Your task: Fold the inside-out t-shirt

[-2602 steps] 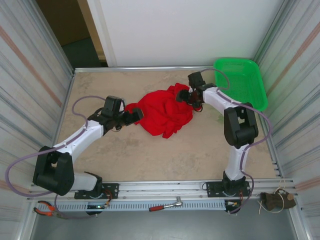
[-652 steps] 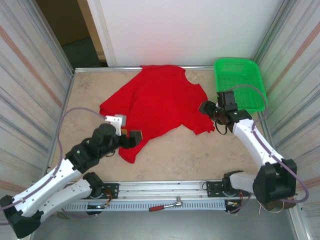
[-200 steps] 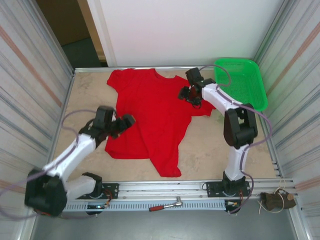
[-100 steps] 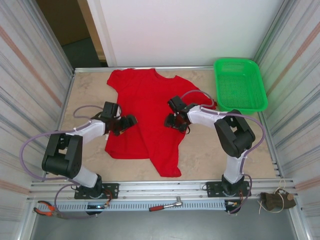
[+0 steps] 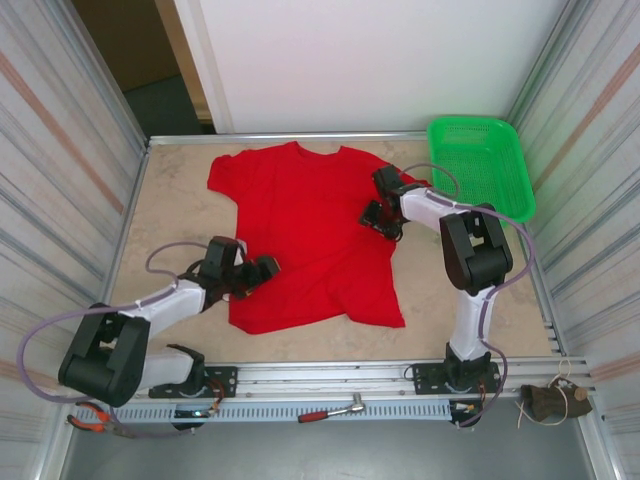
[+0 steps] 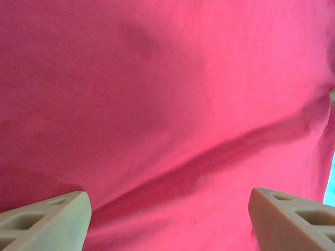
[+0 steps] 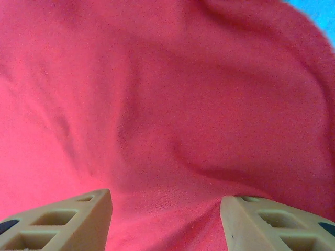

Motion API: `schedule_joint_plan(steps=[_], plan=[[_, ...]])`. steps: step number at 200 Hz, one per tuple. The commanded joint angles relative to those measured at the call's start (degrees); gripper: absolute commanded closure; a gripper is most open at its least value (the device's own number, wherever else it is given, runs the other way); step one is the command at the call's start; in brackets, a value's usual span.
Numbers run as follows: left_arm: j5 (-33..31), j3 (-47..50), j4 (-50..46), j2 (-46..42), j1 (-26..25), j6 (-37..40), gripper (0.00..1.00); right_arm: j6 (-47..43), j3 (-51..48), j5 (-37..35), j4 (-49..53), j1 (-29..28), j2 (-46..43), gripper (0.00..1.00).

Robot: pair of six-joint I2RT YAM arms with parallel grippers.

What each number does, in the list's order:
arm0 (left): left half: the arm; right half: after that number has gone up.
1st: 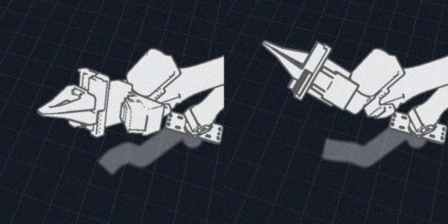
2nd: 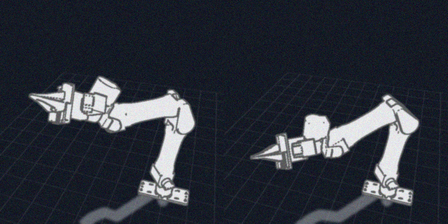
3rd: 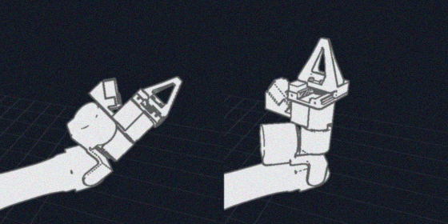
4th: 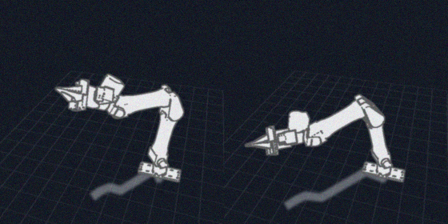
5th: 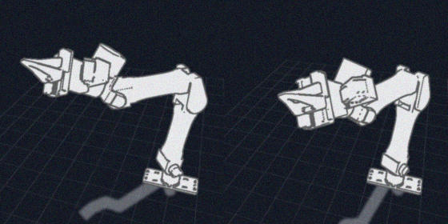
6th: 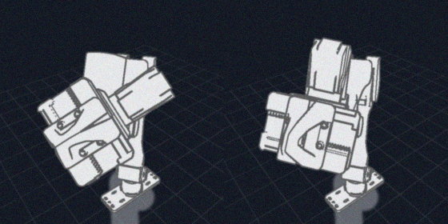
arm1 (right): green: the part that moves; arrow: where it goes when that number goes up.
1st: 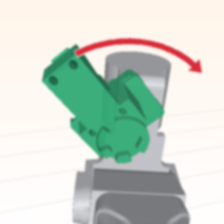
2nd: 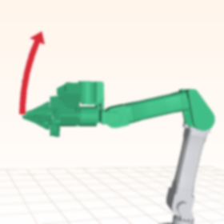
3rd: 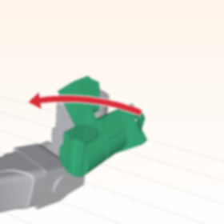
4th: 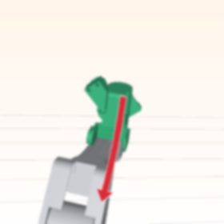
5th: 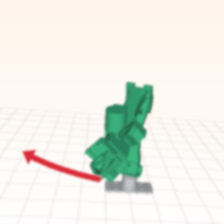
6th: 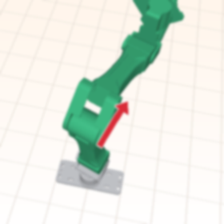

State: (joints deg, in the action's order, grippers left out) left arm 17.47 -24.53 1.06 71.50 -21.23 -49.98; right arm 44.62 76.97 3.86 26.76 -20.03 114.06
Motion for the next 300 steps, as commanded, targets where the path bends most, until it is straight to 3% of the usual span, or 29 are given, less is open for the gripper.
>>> schedule_joint_plan(steps=[1, 30, 67, 98, 135, 159, 173, 198, 250, 272, 300], plan=[[-2.74, -0.18, -6.62, -2.95, -0.15, -1.95, 0.20, -3.83, 2.53, -5.47, 7.07, 2.81, 3.58, 0.43], [-4.54, -8.62, -15.69, -6.45, -0.16, 4.57, 0.20, -6.13, 3.13, -3.07, 7.54, 6.15, -0.38, 0.43], [-2.58, -15.97, -21.21, -8.14, -2.30, 12.82, 0.19, -6.80, -6.30, -0.30, 6.53, 2.53, -18.45, 0.41], [-8.47, -19.85, -25.65, -7.29, -13.85, 23.87, 0.19, -2.47, -19.03, -2.75, 6.40, -0.12, -34.58, 0.40], [-15.30, -22.81, -24.35, 0.89, -28.53, 36.22, 0.25, 2.67, -31.55, 1.13, 4.41, 4.87, -49.02, 0.35], [-15.52, -24.90, -22.15, 7.53, -33.56, 40.53, 0.36, 3.23, -34.78, 5.50, 4.08, 8.88, -52.68, 0.29], [-15.21, -25.76, -20.94, 10.32, -35.69, 42.30, 0.40, 3.43, -35.72, 7.63, 4.09, 10.23, -53.86, 0.21], [-15.57, -26.60, -20.05, 13.74, -37.98, 43.22, 0.40, 4.39, -36.49, 9.85, 3.55, 10.81, -55.19, 0.13], [-15.48, -25.62, -17.43, 17.05, -38.80, 40.75, 0.40, 7.36, -37.54, 14.49, 0.08, 10.47, -55.39, 0.11], [-15.23, -25.26, -16.37, 18.42, -38.82, 40.18, 0.48, 8.27, -37.46, 15.04, -0.48, 10.14, -55.64, 0.11], [-14.90, -25.13, -15.57, 20.30, -38.87, 39.61, 0.50, 8.73, -37.40, 15.47, -0.48, 10.01, -56.05, 0.12]])
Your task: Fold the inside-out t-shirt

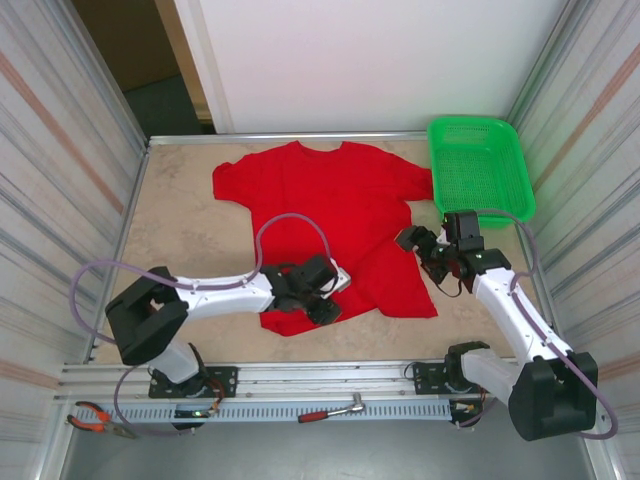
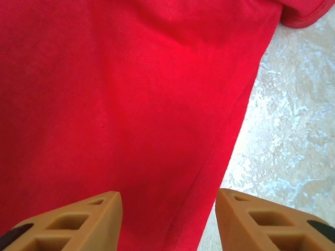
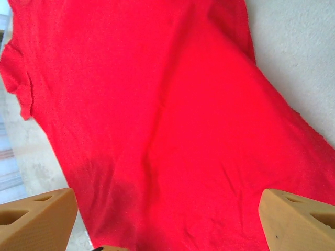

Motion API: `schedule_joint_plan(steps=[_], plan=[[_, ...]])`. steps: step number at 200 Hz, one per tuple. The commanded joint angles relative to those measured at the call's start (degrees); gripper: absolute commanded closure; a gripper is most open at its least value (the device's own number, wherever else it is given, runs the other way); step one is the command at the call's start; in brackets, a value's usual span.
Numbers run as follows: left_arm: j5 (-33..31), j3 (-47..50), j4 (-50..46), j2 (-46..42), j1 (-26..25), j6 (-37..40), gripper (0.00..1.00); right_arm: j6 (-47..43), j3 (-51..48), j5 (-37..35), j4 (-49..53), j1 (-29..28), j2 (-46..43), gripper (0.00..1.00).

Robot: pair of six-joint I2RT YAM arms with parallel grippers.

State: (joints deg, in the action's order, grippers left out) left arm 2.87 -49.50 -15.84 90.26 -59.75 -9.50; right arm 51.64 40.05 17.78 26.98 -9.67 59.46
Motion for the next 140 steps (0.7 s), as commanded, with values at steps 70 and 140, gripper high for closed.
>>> schedule_joint_plan(steps=[70, 140], plan=[[-0.81, 0.05, 2.50, 5.82, -0.36, -1.38, 0.63, 2.15, 0.47, 3.12, -0.35, -0.35, -2.02, 0.12], [-4.16, -1.81, -0.64, 1.25, -0.29, -2.32, 1.00, 3.85, 0.82, 4.36, 0.13, -2.17, -4.53, 0.12]])
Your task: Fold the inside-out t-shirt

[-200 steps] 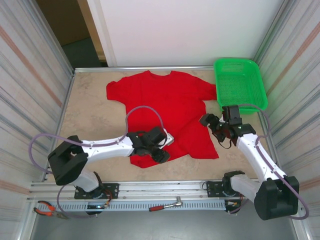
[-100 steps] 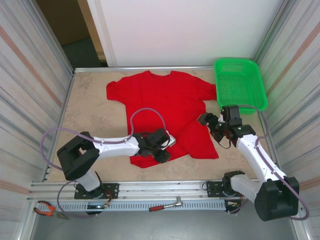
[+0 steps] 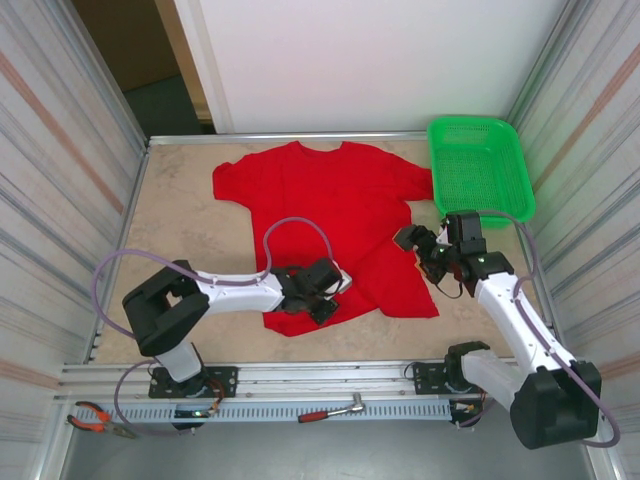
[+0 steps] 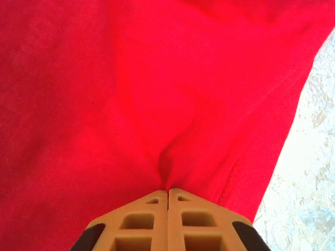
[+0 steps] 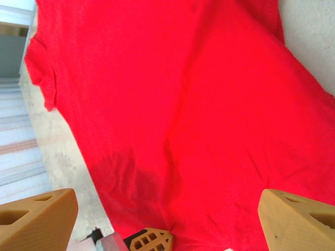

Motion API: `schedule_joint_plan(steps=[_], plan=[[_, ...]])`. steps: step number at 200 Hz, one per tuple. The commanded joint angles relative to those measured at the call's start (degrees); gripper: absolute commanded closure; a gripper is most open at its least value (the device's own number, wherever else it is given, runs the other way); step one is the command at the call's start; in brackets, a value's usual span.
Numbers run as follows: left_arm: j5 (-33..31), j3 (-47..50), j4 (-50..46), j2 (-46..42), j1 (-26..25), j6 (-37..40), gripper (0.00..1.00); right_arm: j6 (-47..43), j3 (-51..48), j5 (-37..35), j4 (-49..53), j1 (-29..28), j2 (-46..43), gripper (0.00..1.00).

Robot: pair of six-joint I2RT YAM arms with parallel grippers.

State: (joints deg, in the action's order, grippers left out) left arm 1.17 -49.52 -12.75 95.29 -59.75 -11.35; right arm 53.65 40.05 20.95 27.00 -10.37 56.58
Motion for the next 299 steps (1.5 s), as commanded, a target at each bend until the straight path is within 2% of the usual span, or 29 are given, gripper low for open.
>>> schedule_joint_plan(steps=[1, 29, 56, 95, 114, 121, 129, 143, 161, 172, 219, 257, 299], plan=[[-2.52, -1.89, -3.92, -4.00, -0.29, -0.49, 1.00, 1.87, 0.82, 1.19, 0.09, -1.61, -1.69, 0.12], [-2.92, -6.16, -9.50, -9.18, -0.25, -0.17, 1.00, 4.59, 0.15, -1.25, -0.75, -7.32, -2.24, 0.12], [-2.45, -9.19, -12.28, -12.14, 0.22, 0.43, 1.00, 10.01, -1.12, -6.29, -2.99, -16.09, -2.60, 0.11], [-1.74, -9.84, -13.67, -12.85, 0.60, 1.77, 1.00, 21.83, -3.88, -15.11, -7.43, -28.31, -2.46, 0.10], [-0.88, -8.32, -13.44, -12.09, 0.64, 2.45, 0.99, 24.46, -4.54, -18.71, -7.34, -31.59, -2.19, 0.10], [-0.56, -7.66, -13.60, -11.52, 0.68, 2.56, 0.97, 25.10, -4.80, -19.57, -7.10, -32.09, -1.99, 0.10], [-0.17, -6.91, -13.48, -10.66, 0.85, 2.58, 0.89, 26.05, -5.41, -20.18, -6.92, -32.25, -1.63, 0.10], [0.48, -5.85, -13.49, -9.15, 1.17, 2.14, 0.71, 27.63, -6.70, -20.61, -7.46, -32.54, -1.07, 0.10], [0.53, -3.97, -12.11, -8.86, 1.19, 1.23, 0.57, 29.63, -8.07, -20.94, -7.97, -32.90, -0.27, 0.12], [0.46, -2.78, -11.23, -9.45, 1.20, 0.67, 0.52, 30.88, -8.93, -21.10, -8.23, -33.18, -0.24, 0.13], [1.49, -0.23, -6.63, -12.32, 0.21, 1.98, 0.48, 34.30, -12.22, -22.31, -9.91, -33.85, 1.17, 0.25], [1.28, -1.57, -5.15, -9.31, -0.95, 3.69, 0.47, 35.21, -13.57, -23.49, -8.87, -33.84, 0.33, 0.27], [-5.34, 2.13, -3.85, -9.68, -1.77, 1.83, 0.47, 34.94, -13.60, -23.59, -8.35, -33.75, -2.68, 0.28]])
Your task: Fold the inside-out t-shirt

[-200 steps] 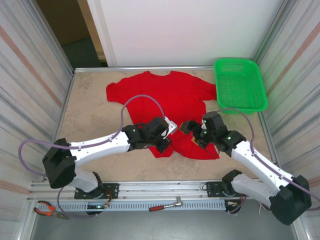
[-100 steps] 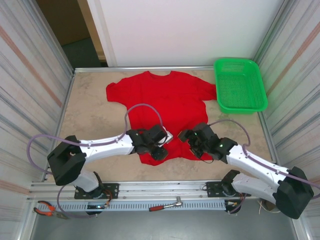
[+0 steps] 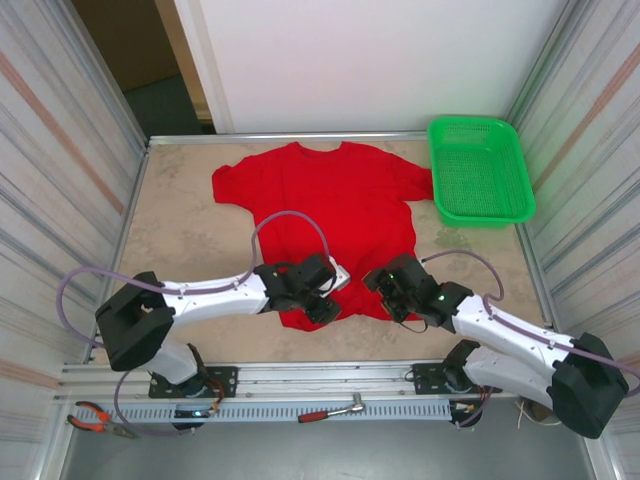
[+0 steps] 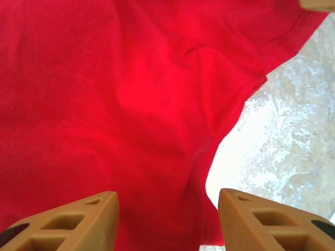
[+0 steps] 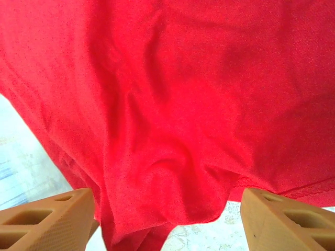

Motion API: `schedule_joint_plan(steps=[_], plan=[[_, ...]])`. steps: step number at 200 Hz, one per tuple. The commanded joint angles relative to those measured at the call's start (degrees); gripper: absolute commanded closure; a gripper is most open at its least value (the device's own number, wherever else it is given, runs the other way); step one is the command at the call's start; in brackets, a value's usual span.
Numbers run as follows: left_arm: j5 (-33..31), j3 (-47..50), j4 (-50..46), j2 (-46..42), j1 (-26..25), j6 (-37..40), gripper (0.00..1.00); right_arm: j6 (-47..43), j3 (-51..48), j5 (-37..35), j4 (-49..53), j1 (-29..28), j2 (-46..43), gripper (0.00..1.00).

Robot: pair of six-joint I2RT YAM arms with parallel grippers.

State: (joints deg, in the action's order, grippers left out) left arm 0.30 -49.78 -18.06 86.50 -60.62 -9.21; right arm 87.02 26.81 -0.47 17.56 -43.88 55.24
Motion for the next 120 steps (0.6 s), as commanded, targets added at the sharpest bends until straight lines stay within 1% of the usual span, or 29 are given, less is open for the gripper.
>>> schedule_joint_plan(steps=[1, 8, 28, 55, 70, 86, 95, 103, 108, 120], plan=[[-4.58, 2.53, 1.50, -0.98, -0.94, -0.34, 0.47, 1.57, -0.35, -2.12, 1.08, -0.24, -1.36, 0.28], [-5.12, 3.44, 1.86, -1.68, -0.99, -0.86, 0.48, 1.57, -0.37, -2.08, 1.00, -0.24, -1.47, 0.28], [-5.76, 5.24, 2.59, -3.11, -1.08, -1.87, 0.57, 1.48, -0.33, -1.67, 0.56, -0.25, -1.25, 0.28], [-6.25, 5.94, 2.86, -3.79, -1.08, -2.45, 0.77, 1.28, -0.18, -0.52, -0.89, -0.24, -0.25, 0.28], [-6.26, 5.35, 2.39, -4.35, -1.17, -2.61, 0.78, 1.31, 0.17, 0.35, -1.58, -0.32, 0.53, 0.28], [-6.49, 4.33, 1.49, -5.38, -1.34, -2.65, 0.74, 1.39, 0.58, 0.97, -2.39, -0.59, 1.09, 0.28], [-6.47, 3.75, 0.88, -6.17, -1.34, -2.57, 0.74, 1.62, 0.86, 1.15, -2.81, -0.98, 1.09, 0.28], [-6.37, 3.36, 0.50, -6.89, -1.34, -2.49, 0.77, 1.73, 1.13, 1.01, -3.16, -1.41, 1.09, 0.28], [-6.24, 3.16, 0.40, -7.40, -1.34, -2.48, 0.80, 1.89, 1.33, 0.90, -3.37, -1.75, 2.66, 0.28], [-6.01, 2.87, 0.01, -8.46, -1.34, -2.41, 0.84, 2.33, 1.88, 0.65, -3.90, -2.70, 3.44, 0.28]])
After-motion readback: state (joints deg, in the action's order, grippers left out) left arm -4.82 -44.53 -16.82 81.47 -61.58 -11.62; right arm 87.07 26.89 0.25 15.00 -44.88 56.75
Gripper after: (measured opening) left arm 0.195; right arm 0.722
